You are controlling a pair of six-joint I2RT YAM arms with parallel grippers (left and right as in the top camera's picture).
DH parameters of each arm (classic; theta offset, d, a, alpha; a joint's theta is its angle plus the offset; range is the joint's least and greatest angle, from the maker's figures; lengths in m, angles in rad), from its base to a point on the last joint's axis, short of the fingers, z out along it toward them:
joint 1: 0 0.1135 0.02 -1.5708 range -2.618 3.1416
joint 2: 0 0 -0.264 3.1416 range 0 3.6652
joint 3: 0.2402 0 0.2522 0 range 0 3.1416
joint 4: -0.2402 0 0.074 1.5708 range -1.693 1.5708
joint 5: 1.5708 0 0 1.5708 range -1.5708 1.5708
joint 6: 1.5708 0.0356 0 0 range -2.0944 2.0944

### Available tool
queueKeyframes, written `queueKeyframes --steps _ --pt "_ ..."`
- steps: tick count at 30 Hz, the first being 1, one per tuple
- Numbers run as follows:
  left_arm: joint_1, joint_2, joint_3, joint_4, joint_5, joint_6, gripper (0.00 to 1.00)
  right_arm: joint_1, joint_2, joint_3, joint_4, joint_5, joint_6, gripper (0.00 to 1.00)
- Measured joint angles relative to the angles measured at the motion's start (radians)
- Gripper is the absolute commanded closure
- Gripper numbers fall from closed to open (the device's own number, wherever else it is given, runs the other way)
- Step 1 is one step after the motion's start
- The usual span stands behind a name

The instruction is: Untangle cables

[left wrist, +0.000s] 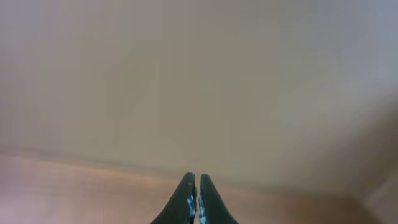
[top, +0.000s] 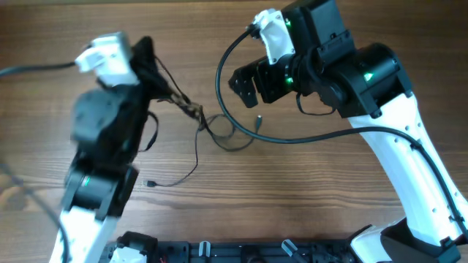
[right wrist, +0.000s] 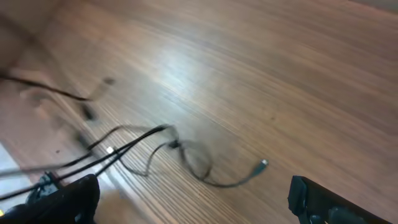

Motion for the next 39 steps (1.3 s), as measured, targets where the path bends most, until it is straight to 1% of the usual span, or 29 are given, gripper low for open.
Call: queueKeyframes --steps 1,3,5,7,9,10,11,12,14,15,17,19,23,25,27,32,37,38,39 --pt "0.0 -0.04 0.0 0.025 0.009 0.0 0.95 0.0 0.002 0.0 -0.005 -0.001 -0.008 0.0" --pt "0.0 -0.089 0.0 0.083 0.043 -0.001 0.96 -0.002 0.012 0.0 -0.037 -0.052 -0.069 0.0" --pt "0.0 -0.136 0.0 0.153 0.082 -0.003 0.96 -0.001 0.039 0.0 -0.087 -0.141 -0.18 0.0" --pt "0.0 -0.167 0.0 0.186 0.089 -0.003 0.96 -0.001 0.067 0.0 -0.153 -0.188 -0.293 0.0" --pt "0.0 -0.181 0.0 0.19 0.072 -0.003 0.96 -0.001 0.098 0.0 -0.277 -0.214 -0.433 0.01" --pt "0.0 -0.181 0.0 0.189 0.051 -0.003 0.96 -0.001 0.115 0.0 -0.333 -0.222 -0.491 0.04" --pt "0.0 -0.179 0.0 0.189 0.024 -0.003 0.96 -0.001 0.134 0.0 -0.375 -0.23 -0.531 0.04" --pt "0.0 -0.179 0.0 0.189 0.004 -0.003 0.96 -0.001 0.15 -0.004 -0.384 -0.24 -0.554 0.05" --pt "0.0 -0.179 0.0 0.189 -0.022 -0.003 0.96 0.001 0.182 -0.034 -0.382 -0.292 -0.583 0.12" --pt "0.0 -0.179 0.0 0.189 -0.033 -0.003 0.96 0.006 0.194 -0.054 -0.372 -0.312 -0.59 0.14" --pt "0.0 -0.178 0.0 0.188 -0.059 -0.003 0.96 0.031 0.224 -0.092 -0.329 -0.344 -0.595 0.16" --pt "0.0 -0.174 0.0 0.184 -0.09 -0.003 0.96 0.074 0.243 -0.117 -0.222 -0.362 -0.569 0.15" --pt "0.0 -0.144 0.0 0.119 -0.208 -0.003 0.96 0.185 0.247 -0.126 -0.04 -0.383 -0.449 0.15" --pt "0.0 -0.111 0.0 0.106 -0.264 0.013 0.96 0.225 0.247 -0.126 -0.002 -0.386 -0.402 0.15" --pt "0.0 -0.052 0.0 0.105 -0.326 0.058 0.96 0.272 0.247 -0.126 0.022 -0.386 -0.339 0.15" --pt "0.0 -0.003 0.0 0.138 -0.419 0.128 0.96 0.312 0.247 -0.126 0.084 -0.384 -0.264 0.15" --pt "0.0 -0.016 0.0 0.185 -0.484 0.162 0.96 0.329 0.247 -0.129 0.2 -0.316 -0.247 0.11" --pt "0.0 -0.024 0.0 0.184 -0.496 0.166 0.96 0.329 0.247 -0.131 0.242 -0.299 -0.245 0.12" --pt "0.0 -0.036 0.0 0.183 -0.508 0.17 0.96 0.329 0.247 -0.132 0.274 -0.282 -0.243 0.15"
